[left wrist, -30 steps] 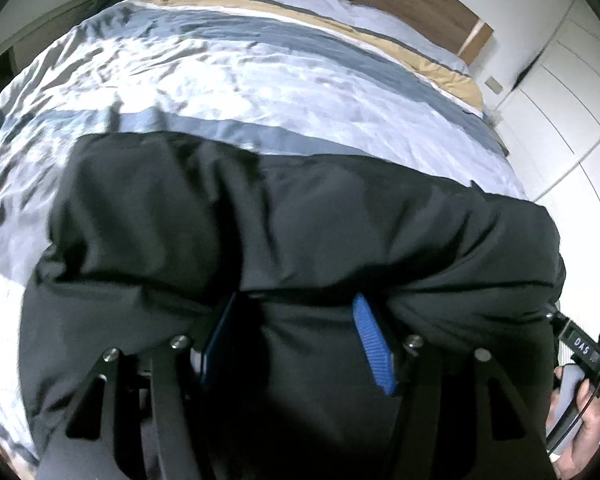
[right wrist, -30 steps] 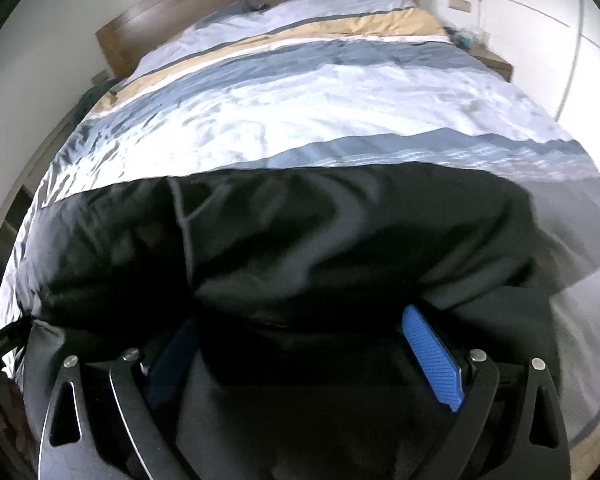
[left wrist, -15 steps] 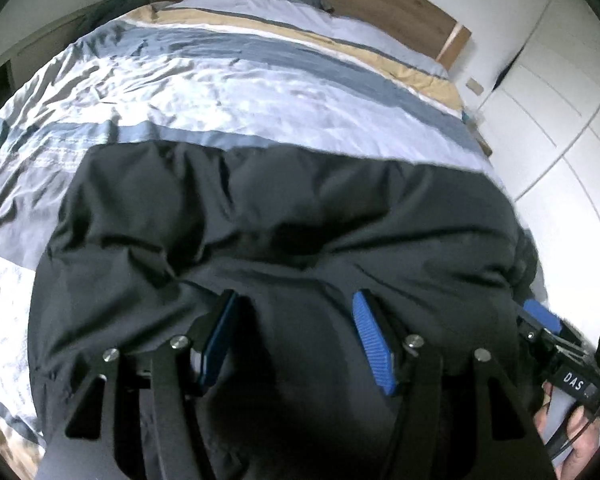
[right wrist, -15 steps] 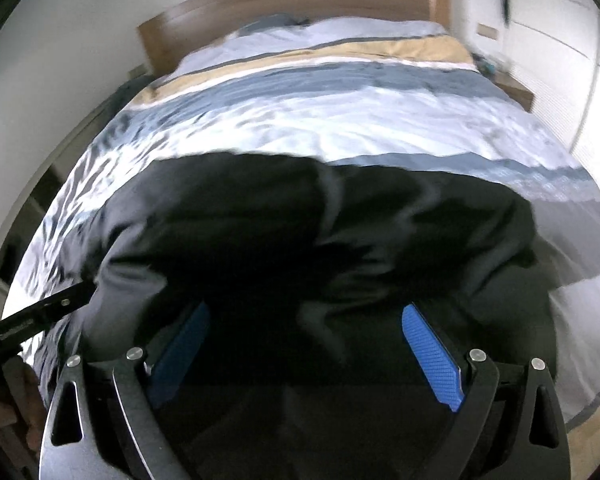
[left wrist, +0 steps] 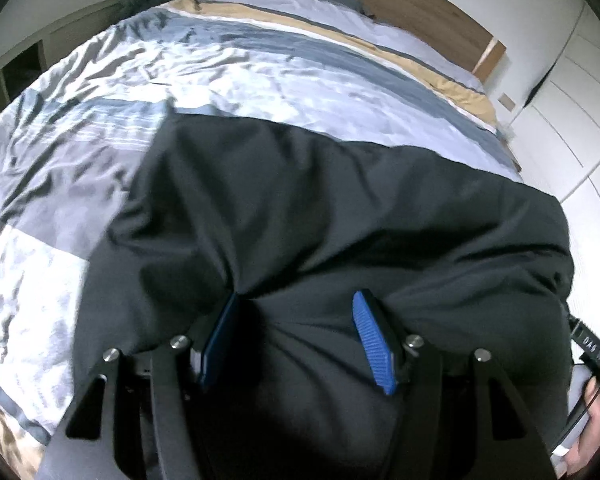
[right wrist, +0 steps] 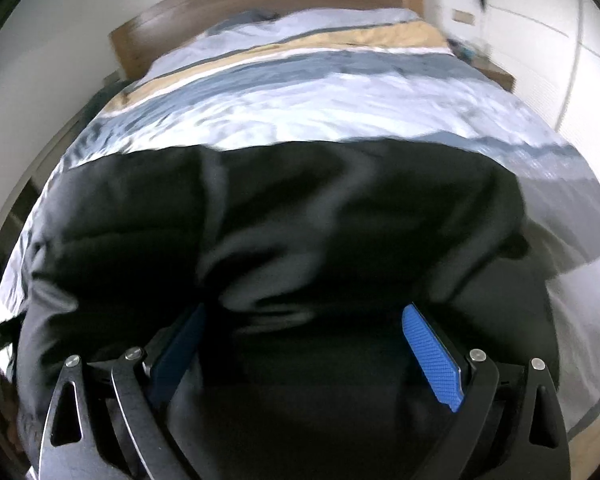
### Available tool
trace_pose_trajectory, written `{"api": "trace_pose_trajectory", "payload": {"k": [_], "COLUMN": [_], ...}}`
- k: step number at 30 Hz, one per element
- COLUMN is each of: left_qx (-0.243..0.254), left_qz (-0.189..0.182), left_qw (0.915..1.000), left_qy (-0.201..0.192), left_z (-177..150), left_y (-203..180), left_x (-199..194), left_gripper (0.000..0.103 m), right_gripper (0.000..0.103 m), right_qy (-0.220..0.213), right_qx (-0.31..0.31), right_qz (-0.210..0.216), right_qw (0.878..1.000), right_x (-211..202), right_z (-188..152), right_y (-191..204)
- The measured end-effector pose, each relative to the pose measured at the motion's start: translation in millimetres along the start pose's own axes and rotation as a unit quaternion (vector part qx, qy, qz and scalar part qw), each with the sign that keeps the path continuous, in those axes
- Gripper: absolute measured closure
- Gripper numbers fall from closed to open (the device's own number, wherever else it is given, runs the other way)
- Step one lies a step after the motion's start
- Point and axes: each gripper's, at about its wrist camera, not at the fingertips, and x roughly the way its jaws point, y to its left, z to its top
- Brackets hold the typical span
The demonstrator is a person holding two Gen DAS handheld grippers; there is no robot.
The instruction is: Fold large clothes
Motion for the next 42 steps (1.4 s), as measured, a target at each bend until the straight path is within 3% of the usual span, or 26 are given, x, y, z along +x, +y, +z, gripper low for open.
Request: {"api": "trace_pose_trajectory", "payload": {"k": [7,10,16,31,42], "left_qx": [-0.005,0.003,0.031,0.032,0.059], "left_qz": [0.017,-0.005,-0.035,-0.01,0.008], "left_qw": [0.9988,0.9988,0.9981,0.9962,0.9916], "left_qy": [-0.046,-0.049,-0.041,-0.081,-0.115], "left_z": [-13.1,-23.9,-50.5,-66.3,-111.8], "left_y": [18.4,7.7,-19.7,-14.0,-26.8], "left_x": [-33.6,-46.2,-49.0,-49.9,-126.8], "left_gripper": [0.045,0.045,0.045,0.045,0.045], "right_gripper": [0.007,0.007,0.007,0.007,0.006], "right_qy": [-0.023,-0.043,-0.045,-0.07,-0.097], "right_qx": [0.005,-0.017,-0.048,-0.007,-0.033], "right_qz": [-0.031,-0.009,0.028,-0.006,-0.004], "right_qw": [0.999,0.999,0.997,0.998,0.995], "right_x": [-15.5,-35.5,-50.2,-41.9,-118.9], "right_z": [-5.7,-19.3,-47.8,-44.1,-80.5], "right_y": [-13.1,2.4,24.4,-24.3,-19.0]}}
